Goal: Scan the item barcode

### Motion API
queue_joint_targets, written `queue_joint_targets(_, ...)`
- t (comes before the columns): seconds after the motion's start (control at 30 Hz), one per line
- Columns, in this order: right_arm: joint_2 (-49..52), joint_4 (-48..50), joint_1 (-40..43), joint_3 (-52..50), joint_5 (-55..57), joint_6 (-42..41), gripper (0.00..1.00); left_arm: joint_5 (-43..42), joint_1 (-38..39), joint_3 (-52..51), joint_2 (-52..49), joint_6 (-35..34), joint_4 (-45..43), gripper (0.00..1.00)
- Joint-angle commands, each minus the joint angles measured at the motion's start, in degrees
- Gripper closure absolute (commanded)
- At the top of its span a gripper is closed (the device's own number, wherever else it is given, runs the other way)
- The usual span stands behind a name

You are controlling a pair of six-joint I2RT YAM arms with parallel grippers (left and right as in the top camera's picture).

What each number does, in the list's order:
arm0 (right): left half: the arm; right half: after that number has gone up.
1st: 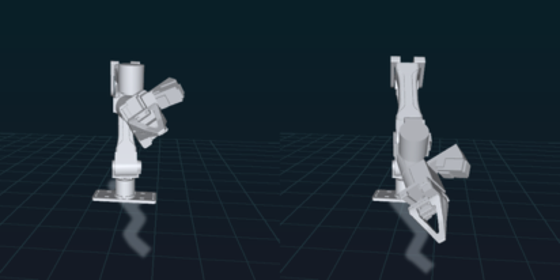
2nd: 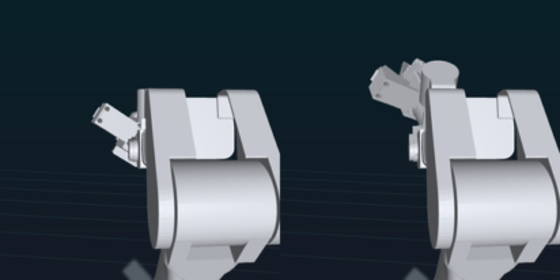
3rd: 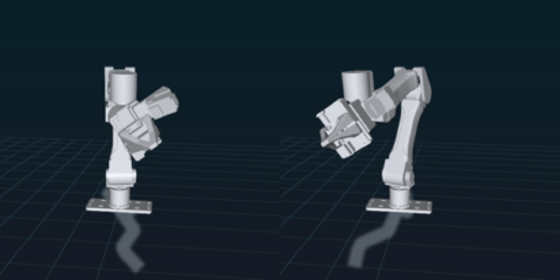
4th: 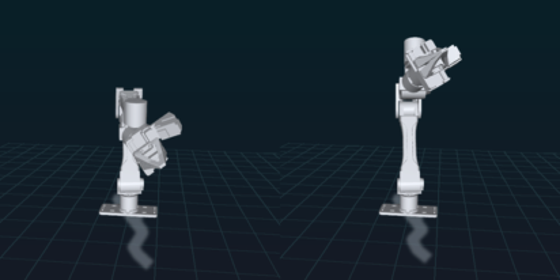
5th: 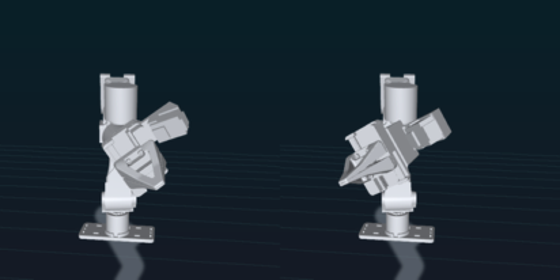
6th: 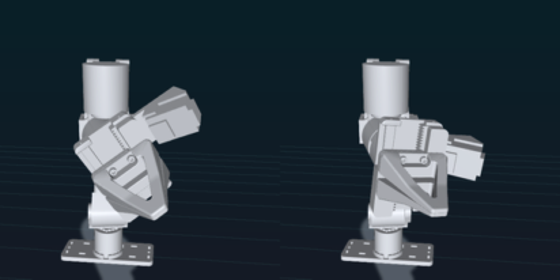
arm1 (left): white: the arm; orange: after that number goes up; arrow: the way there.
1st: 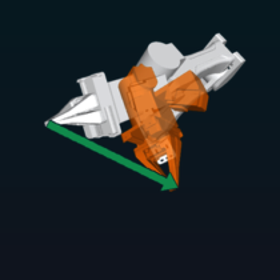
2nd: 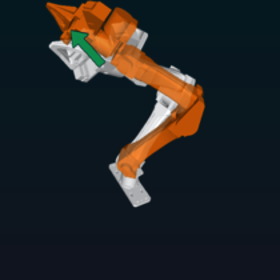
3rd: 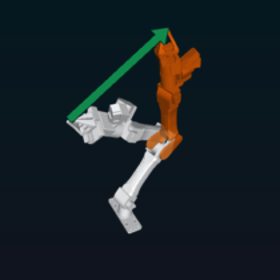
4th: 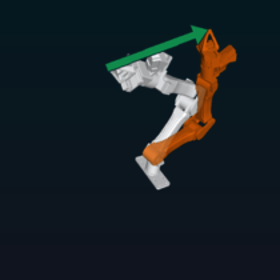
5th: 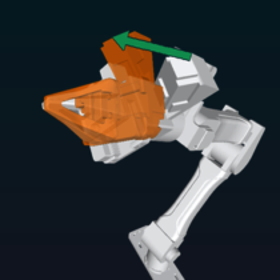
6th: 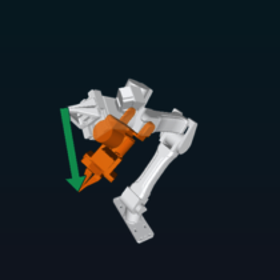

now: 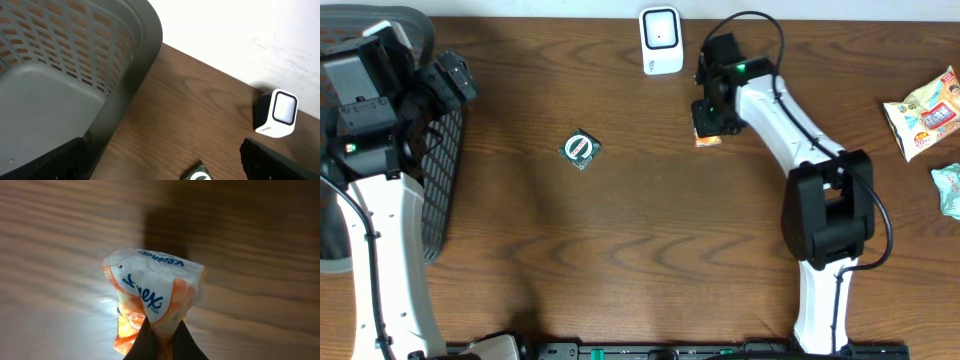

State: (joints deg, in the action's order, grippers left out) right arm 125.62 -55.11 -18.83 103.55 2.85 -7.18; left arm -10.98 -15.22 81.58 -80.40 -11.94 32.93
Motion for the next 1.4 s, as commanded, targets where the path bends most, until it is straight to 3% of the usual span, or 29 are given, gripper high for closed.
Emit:
queue_joint_targets(0.0,-1.62,-0.04,-2.67,1.14,17.29,0.15,0.99,3.32,-0.79,0.28,-0.96,-0.13,0.96,0.02)
queue_joint_targets(0.23,-1.62,2.1,-6.84,1.14,31.21,1.49,0.99,3.32,-0.79,0.28,-0.96,-0.13,0.96,0.02)
queue_joint_targets(0.47,-1.49,7.96,-9.29,0.81,29.42,15.19,0.99,3.32,-0.79,0.28,-0.96,-0.13,0.96,0.02)
queue_joint_targets(0.63,-0.17,7.17,-10.19,0.68,29.86,14.99,0.99,3.32,-0.79,0.28,-0.96,-0.13,0.96,0.02)
queue_joint_targets(0.83,2.16,6.1,-10.8,0.04,39.43,14.97,0.99,3.32,-0.79,0.28,-0.96,-0.13,0.96,0.02)
queue_joint_targets(1.37,5.66,2.12,-12.02,-0.37,37.03,12.98,0.95,3.32,-0.79,0.28,-0.96,-0.13,0.96,0.02)
